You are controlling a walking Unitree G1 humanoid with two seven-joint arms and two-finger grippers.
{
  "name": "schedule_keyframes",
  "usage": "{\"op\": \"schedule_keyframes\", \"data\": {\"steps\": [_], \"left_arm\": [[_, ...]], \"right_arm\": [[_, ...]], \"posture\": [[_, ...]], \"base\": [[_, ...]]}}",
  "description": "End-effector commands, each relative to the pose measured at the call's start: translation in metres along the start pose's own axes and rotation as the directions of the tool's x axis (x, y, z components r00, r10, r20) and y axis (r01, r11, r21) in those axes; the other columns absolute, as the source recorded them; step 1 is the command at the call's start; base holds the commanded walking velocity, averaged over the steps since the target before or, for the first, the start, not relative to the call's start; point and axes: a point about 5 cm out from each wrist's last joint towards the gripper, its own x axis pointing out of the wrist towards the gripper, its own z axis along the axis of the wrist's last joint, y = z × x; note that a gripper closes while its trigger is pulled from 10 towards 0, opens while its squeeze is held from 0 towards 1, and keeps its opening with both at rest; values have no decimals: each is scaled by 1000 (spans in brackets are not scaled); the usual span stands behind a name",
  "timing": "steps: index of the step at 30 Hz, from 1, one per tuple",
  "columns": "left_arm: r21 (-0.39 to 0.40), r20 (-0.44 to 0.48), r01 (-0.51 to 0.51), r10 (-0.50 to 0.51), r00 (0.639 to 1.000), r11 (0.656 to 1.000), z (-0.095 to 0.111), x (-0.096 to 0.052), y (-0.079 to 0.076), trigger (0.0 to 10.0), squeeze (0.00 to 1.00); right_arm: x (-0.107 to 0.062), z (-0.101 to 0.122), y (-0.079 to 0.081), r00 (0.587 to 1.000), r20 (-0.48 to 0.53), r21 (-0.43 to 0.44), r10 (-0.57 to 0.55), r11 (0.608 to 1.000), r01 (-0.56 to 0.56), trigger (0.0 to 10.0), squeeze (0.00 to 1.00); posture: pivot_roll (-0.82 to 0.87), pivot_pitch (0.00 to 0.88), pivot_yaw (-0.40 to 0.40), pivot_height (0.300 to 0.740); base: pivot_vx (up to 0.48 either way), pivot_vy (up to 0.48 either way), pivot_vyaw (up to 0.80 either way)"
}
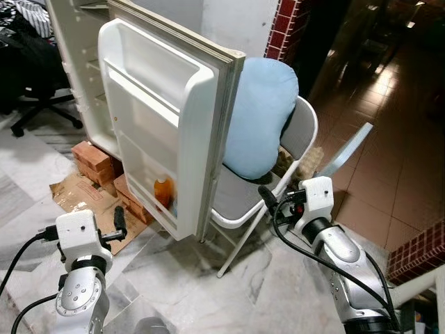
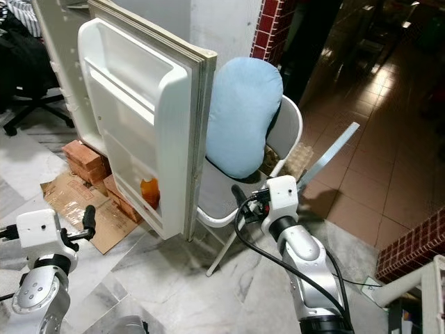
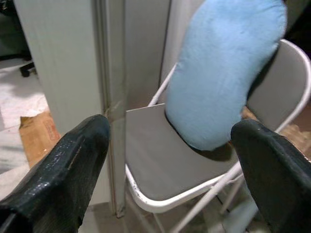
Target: Restocking fridge
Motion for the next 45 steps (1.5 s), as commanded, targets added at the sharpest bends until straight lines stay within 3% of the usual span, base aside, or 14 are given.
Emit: {"op": "schedule_keyframes", "data": {"steps": [1, 23, 31, 35, 37, 45], "left_arm": [[-9, 16, 12, -11, 1000, 1000, 2, 0, -3, 10000, 0], [-21, 20, 2, -1, 1000, 1000, 2, 3, -2, 10000, 0], [-27, 11, -26, 26, 1000, 999, 1, 3, -1, 10000, 0], [-23, 0, -58, 59, 998, 998, 0, 3, 2, 10000, 0], [-19, -10, -88, 88, 996, 996, -1, 4, 4, 10000, 0], [-29, -19, -105, 105, 994, 994, -3, 5, 6, 10000, 0]], "right_arm": [[-3, 7, -2, 1000, 13, 0, -16, 1000, 16, 10000, 0], [3, 15, -1, 999, 5, 23, -36, 999, 36, 10000, 0], [18, 22, 1, 999, 27, 42, -46, 998, 45, 10000, 0], [32, 29, 7, 999, 37, 48, -27, 999, 25, 10000, 0], [45, 38, 17, 998, 66, 53, 22, 998, -25, 10000, 0], [63, 56, 41, 989, 121, 79, 88, 992, -98, 10000, 0]], "posture": [[105, 0, -92, 740], [108, 0, -92, 740], [117, 0, -92, 740], [120, 0, -92, 740], [126, 0, -93, 740], [136, 0, -97, 740]], "base": [[330, 0, 0], [385, 0, 0], [33, 0, 0], [0, 0, 0], [0, 0, 0], [0, 0, 700]]}}
